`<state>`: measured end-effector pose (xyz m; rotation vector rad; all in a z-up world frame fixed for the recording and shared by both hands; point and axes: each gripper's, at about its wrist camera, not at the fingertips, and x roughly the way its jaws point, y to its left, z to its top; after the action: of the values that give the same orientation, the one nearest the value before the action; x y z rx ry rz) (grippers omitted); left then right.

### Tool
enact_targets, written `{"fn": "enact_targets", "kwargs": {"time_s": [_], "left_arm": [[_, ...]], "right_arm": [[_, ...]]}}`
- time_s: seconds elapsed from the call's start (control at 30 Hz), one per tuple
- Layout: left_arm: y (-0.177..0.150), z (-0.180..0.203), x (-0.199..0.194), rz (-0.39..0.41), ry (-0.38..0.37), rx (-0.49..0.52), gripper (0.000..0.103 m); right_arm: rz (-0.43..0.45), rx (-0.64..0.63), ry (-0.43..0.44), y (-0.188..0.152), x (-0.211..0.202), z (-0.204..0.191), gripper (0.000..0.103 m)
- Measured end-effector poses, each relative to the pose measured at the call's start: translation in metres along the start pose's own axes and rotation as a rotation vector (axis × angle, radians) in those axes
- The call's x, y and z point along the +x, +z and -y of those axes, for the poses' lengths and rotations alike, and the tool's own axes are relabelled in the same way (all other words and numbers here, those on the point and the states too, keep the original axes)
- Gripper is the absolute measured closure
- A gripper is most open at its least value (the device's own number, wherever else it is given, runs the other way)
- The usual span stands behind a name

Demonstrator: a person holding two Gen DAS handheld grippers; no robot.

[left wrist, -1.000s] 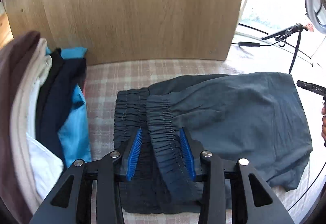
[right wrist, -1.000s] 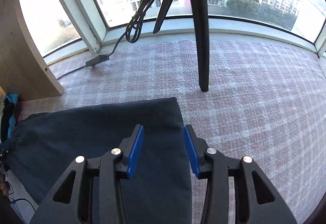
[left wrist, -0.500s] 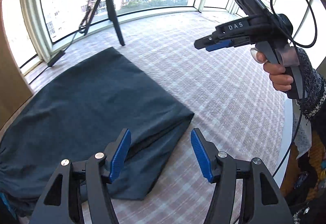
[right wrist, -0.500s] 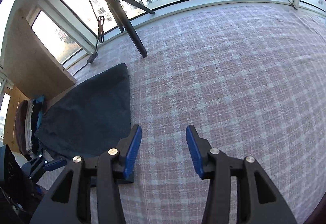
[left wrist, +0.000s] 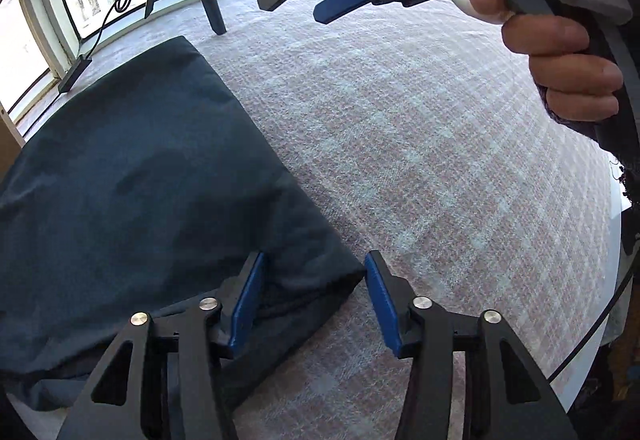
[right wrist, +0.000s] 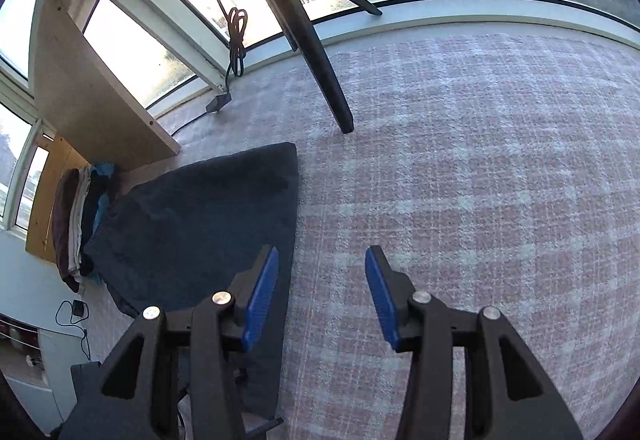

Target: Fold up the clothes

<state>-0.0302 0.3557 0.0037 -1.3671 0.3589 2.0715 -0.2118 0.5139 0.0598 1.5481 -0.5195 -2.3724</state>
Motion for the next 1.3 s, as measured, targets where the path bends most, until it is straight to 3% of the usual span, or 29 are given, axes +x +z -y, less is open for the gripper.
{"fn": "enact_targets", "kwargs": {"time_s": [0.17,0.43,0.47,0.5,0.8,1.07,1.13,1.3], "left_arm": [[-0.003,-0.031,-0.009,0.019,-0.103,-0.147,0.095],[-0.011,-0.048,-0.042,0.113,-0.182,-0.234,0.097],[-0.013,-0.049,-0.046,0.123,-0.188,-0.239,0.097],[-0.014,-0.05,-0.05,0.133,-0.194,-0.244,0.098],[-0.031,-0.067,-0.104,0.267,-0.267,-0.298,0.099],[-0.094,-0.151,-0.188,0.447,-0.272,-0.414,0.099],[-0.12,-0.184,-0.201,0.464,-0.248,-0.468,0.099],[-0.187,-0.263,-0.222,0.47,-0.19,-0.605,0.1]], "right_arm": [[-0.044,-0.036,0.004,0.026,0.058,-0.016,0.058],[-0.036,-0.054,0.033,0.037,0.089,-0.031,0.059],[-0.035,-0.041,0.039,0.038,0.089,-0.031,0.074],[-0.034,-0.029,0.046,0.039,0.09,-0.031,0.098],[0.079,0.089,0.084,0.048,0.046,-0.067,0.099],[0.206,-0.042,0.076,0.054,0.014,-0.2,0.099],[0.224,-0.092,0.062,0.053,0.024,-0.244,0.099],[0.175,-0.182,0.057,0.041,0.084,-0.345,0.099]]}}
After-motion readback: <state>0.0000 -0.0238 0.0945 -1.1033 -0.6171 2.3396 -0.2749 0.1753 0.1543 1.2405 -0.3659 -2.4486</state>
